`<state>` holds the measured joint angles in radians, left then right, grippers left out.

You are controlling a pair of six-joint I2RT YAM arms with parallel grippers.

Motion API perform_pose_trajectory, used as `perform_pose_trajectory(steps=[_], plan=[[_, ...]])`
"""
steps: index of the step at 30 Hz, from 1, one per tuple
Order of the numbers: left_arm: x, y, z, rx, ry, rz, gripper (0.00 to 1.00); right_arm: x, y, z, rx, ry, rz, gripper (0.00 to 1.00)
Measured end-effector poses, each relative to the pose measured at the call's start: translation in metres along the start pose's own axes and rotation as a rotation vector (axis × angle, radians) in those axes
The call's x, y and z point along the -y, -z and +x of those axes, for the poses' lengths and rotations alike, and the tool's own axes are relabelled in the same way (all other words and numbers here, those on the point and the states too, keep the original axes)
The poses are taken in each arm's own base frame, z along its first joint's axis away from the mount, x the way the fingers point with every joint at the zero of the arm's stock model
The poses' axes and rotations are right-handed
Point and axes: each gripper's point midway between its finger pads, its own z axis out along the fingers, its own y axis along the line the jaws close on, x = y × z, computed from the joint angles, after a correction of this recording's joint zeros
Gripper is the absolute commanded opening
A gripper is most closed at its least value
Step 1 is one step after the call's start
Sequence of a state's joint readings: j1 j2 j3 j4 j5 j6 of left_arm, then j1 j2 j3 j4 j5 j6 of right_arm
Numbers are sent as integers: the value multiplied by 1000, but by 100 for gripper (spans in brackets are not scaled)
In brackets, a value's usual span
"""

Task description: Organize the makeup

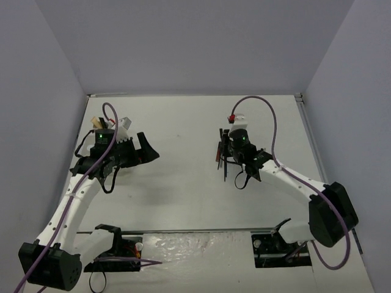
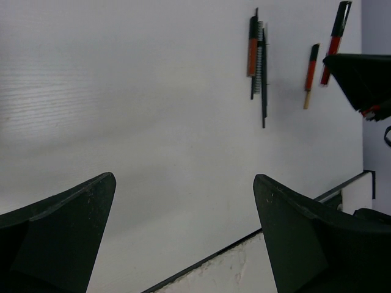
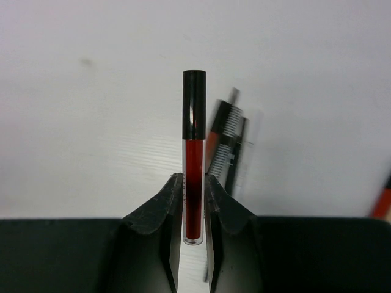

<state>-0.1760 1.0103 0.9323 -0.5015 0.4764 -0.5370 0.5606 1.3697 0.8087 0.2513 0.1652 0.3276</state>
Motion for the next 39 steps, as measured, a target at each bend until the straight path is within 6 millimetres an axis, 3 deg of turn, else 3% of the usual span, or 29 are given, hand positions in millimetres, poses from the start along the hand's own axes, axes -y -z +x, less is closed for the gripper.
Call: perform_pose_trajectory(steps=[3,7,13,19,25,32,34,37,39], plan=[[30,7,-18,47,1,67,94,-56,33,-18,111,58,-186,0],[70,16,-40,121,2,166,94,-119,70,-15,183,129,-391,0],[100,16,-39,141,25,217,92,-167,98,-8,234,180,-547,0],[115,11,-27,136,20,212,81,-186,113,-13,280,174,-610,0],[135,4,-7,115,-30,211,57,-192,118,-15,296,168,-632,0],[142,-10,5,116,-86,158,9,-194,120,-17,306,160,-634,3],[139,-12,4,133,-97,131,1,-193,120,-18,310,157,-628,6],[139,-12,4,152,-115,113,0,-193,120,-19,312,155,-625,24],[140,-12,4,157,-127,112,0,-193,119,-19,312,154,-623,50]])
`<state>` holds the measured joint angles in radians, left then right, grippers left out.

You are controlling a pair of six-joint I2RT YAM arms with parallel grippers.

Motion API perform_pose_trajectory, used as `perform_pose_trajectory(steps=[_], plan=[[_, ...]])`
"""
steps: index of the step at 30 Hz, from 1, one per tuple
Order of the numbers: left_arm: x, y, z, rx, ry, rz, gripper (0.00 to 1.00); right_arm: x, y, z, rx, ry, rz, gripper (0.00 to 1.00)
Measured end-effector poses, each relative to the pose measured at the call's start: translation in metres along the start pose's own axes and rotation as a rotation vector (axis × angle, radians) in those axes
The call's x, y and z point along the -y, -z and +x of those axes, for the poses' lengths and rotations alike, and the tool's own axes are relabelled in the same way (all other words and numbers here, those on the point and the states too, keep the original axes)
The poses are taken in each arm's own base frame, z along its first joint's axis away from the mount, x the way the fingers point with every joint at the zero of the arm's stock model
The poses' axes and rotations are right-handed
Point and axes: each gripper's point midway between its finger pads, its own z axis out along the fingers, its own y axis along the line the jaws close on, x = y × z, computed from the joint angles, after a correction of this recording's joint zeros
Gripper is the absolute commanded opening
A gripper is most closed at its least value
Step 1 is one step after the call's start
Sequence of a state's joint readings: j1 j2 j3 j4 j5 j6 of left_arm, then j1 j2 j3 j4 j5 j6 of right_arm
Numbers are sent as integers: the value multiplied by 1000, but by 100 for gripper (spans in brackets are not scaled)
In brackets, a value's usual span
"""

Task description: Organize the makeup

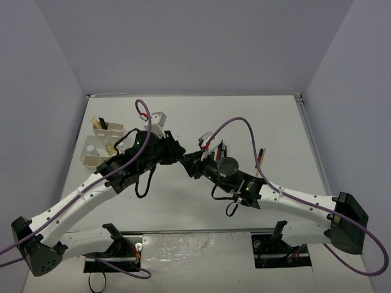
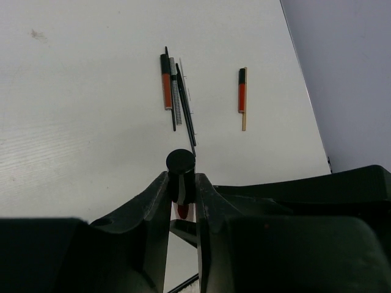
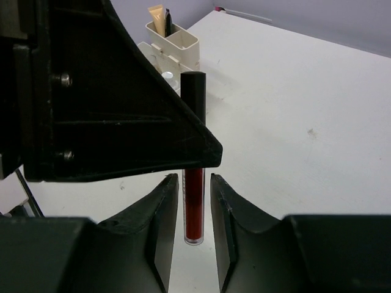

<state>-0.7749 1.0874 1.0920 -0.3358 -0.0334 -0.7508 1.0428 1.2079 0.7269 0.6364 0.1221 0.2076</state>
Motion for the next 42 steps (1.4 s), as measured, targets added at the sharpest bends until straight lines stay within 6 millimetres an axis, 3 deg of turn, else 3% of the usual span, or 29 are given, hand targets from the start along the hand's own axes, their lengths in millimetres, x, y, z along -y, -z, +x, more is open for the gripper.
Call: perform_pose_trajectory(steps=[1,3,5,8,13,17,20,24,27,35,42], plan=[[2,0,0,1,-6,5,0,0,0,0,0,0,3,53],[4,0,1,3,-24,13,0,2,0,0,1,0,11,73],[4,0,0,10,-52,10,0,5,1,0,2,1,27,84],[-3,0,-9,43,-116,-28,0,13,6,5,-9,5,60,91],[-28,2,-48,158,-260,-175,0,33,24,6,-35,18,159,97],[-77,-1,-97,230,-330,-354,0,52,43,-5,-20,17,263,98],[-129,-4,-131,264,-351,-507,0,64,57,-10,-4,9,321,98],[-192,-14,-160,257,-345,-642,0,77,72,-6,-4,10,371,98],[-234,-22,-170,233,-330,-712,0,87,81,0,-17,18,404,99],[-285,-36,-189,250,-286,-746,0,118,107,7,-19,8,488,99],[-306,-39,-195,292,-274,-765,0,137,124,6,4,-22,540,98]])
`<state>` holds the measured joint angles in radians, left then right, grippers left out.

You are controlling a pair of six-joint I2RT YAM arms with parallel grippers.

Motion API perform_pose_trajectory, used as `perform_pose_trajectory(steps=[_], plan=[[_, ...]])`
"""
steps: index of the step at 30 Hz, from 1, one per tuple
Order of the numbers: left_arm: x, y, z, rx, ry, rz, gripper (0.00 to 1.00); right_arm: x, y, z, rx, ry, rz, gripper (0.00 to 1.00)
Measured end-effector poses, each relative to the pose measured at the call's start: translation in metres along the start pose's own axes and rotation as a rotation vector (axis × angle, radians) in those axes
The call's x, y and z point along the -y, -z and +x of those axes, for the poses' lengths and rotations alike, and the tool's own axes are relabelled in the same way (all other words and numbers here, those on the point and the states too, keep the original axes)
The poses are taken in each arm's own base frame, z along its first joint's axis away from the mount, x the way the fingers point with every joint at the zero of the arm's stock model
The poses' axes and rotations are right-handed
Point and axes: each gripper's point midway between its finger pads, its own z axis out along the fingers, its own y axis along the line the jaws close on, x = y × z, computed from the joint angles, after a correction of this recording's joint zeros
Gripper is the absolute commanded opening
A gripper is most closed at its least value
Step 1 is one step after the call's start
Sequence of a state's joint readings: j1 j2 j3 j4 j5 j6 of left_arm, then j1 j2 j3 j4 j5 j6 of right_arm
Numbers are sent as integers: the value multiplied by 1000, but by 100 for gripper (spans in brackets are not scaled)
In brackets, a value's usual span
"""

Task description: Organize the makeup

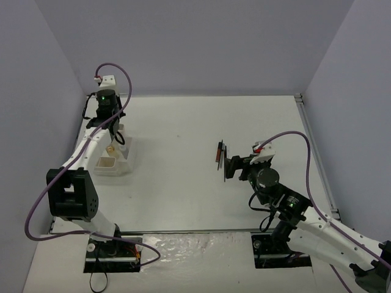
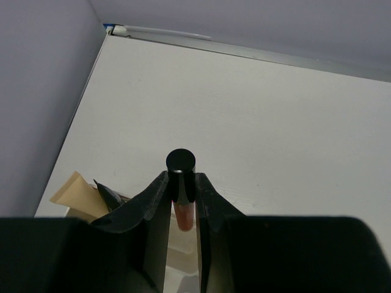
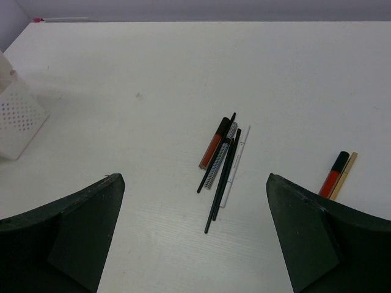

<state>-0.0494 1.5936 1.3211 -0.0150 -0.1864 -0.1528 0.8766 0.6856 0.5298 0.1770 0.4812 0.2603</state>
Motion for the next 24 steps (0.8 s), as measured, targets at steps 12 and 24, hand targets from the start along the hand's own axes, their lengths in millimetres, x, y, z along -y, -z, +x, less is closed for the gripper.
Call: perform_pose_trajectory(steps=[12,24], plan=[[-9,-7,59,-97,-20,-40,9,5,5,1,-8,-15,12,98],[-13,1,55,-83,12,-56,72,17,6,10,-33,-43,82,95]])
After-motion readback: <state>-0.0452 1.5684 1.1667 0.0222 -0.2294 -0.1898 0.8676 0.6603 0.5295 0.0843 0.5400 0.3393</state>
